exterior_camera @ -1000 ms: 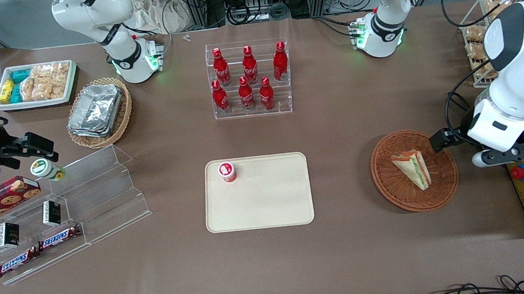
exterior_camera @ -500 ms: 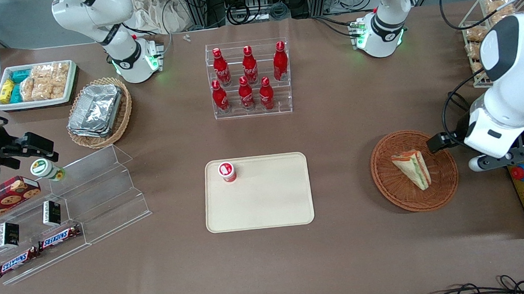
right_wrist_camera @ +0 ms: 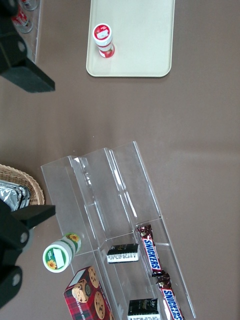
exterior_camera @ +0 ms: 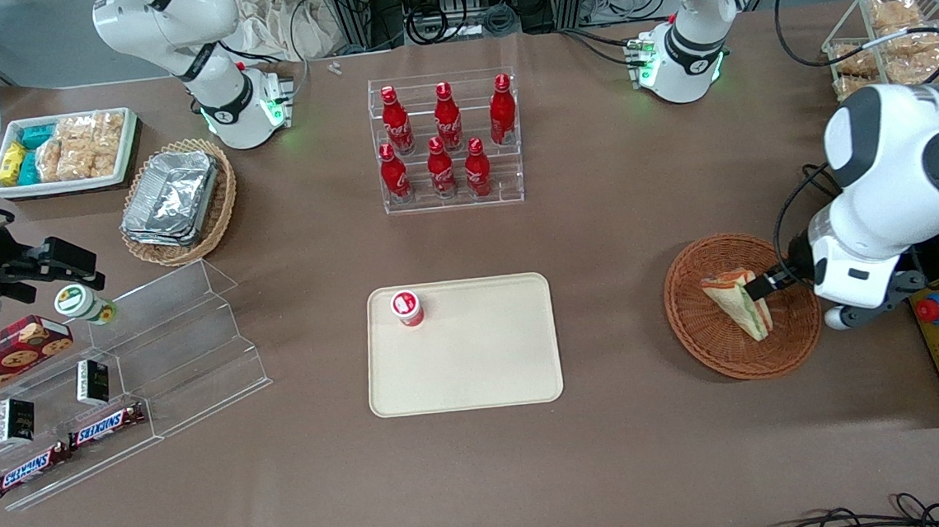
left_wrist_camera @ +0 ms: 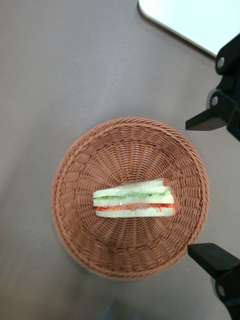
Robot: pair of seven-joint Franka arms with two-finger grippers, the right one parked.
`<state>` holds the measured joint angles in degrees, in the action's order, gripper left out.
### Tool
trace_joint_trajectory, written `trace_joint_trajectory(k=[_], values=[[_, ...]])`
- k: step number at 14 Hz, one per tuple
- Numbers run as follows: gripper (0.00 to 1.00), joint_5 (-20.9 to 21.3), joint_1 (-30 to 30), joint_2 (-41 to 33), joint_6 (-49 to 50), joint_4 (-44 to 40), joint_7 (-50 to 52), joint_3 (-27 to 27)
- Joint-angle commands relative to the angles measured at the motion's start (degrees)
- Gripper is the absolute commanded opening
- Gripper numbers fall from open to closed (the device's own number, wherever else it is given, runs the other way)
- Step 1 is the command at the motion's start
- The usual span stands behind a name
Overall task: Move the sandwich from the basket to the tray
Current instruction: 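Lower the open left gripper around the sandwich and close it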
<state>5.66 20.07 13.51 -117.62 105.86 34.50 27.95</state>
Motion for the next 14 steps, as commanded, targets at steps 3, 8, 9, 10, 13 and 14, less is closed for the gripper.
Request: trace_joint_trajectory(k=[3, 8, 9, 10, 13, 14], values=[[1.0, 0.57, 1.81, -0.95, -12.08, 11.11, 1.27, -1.15], [1.0, 1.45, 2.78, -0.86, -21.32, 19.02, 1.18, -1.58], [1.0, 1.46, 2.78, -0.68, -21.77, 19.47, 1.18, -1.94], [1.0, 1.46, 2.78, -0.16, -21.78, 19.47, 1.18, -1.94], [1.0, 3.83, 2.78, 1.51, -22.3, 19.47, 1.27, -3.34], [1.0, 3.92, 2.78, 2.12, -23.44, 19.74, 1.18, -3.43]])
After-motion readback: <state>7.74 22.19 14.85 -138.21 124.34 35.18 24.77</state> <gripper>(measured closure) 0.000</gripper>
